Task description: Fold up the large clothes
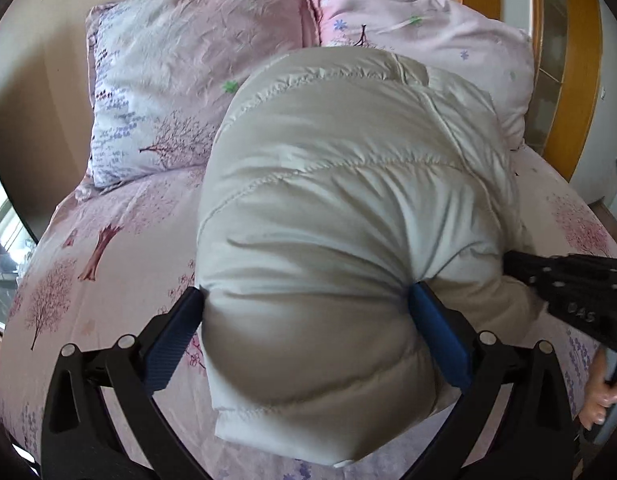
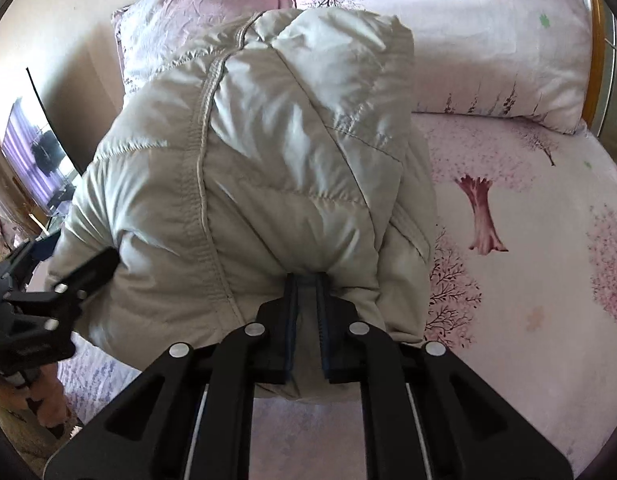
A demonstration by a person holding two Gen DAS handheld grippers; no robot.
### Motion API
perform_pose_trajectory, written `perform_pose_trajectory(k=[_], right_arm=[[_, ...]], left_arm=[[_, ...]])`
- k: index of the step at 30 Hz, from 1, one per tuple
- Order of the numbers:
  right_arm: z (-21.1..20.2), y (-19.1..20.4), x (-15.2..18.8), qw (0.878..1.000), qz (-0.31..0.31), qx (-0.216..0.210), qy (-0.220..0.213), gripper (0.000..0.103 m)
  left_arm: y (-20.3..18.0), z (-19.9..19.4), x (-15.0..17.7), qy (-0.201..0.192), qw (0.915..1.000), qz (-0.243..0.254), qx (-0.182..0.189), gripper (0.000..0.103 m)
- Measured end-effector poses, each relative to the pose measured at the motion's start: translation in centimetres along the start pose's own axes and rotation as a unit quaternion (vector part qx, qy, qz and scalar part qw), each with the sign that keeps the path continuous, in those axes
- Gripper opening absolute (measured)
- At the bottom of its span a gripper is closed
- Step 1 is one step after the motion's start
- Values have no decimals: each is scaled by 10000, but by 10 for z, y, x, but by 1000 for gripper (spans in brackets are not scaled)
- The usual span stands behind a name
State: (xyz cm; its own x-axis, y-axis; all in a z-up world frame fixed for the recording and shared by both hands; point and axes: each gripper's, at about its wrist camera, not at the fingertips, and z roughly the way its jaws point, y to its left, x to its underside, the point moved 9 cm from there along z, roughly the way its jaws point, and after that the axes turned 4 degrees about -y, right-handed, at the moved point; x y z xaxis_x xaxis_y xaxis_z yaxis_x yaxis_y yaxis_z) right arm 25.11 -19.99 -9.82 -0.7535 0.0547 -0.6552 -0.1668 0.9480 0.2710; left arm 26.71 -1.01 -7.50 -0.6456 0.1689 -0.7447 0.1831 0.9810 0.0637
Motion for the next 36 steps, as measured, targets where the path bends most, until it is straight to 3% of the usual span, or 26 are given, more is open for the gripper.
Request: perform_pose_trajectory(k=[3,5,6,7,10,13,19,23,32,36], right_arm=[[-18,5,-17,9994,147,-226,-226,12],[-31,5,-38,9985,95,-193,-502,26],[-36,5,-51,9978,51,-110,-647,39],[-41,6,-70,9968,-38,-43,-803,41],[-32,10,-102,9963,-315,106,-795,41],[-2,7,-120,9977,-499,256,-373,40],[60,-21,-104,9949,-391,356,855,37],[75,-34,-94,9917,-299,332,1203,37],[89,-46,-84,9901,-192,384,1333,40],[73,-41,-90,9930,-340,482,1021,41]], left_arm=[[4,2,1,7,9999,-97,24,101],[4,0,1,2,10000,-82,24,101],[4,0,0,1,10000,-95,31,101],[4,-1,-1,-1,9999,-103,36,101],[3,-1,-1,-7,9999,-102,24,101],[2,-1,-2,7,10000,-76,-17,101],[-9,-3,-10,-167,9995,204,-158,101],[-15,-7,-17,-309,9989,314,-179,101],[-16,-29,-25,-500,9986,141,99,101],[-18,-13,-15,-71,9997,213,48,101]])
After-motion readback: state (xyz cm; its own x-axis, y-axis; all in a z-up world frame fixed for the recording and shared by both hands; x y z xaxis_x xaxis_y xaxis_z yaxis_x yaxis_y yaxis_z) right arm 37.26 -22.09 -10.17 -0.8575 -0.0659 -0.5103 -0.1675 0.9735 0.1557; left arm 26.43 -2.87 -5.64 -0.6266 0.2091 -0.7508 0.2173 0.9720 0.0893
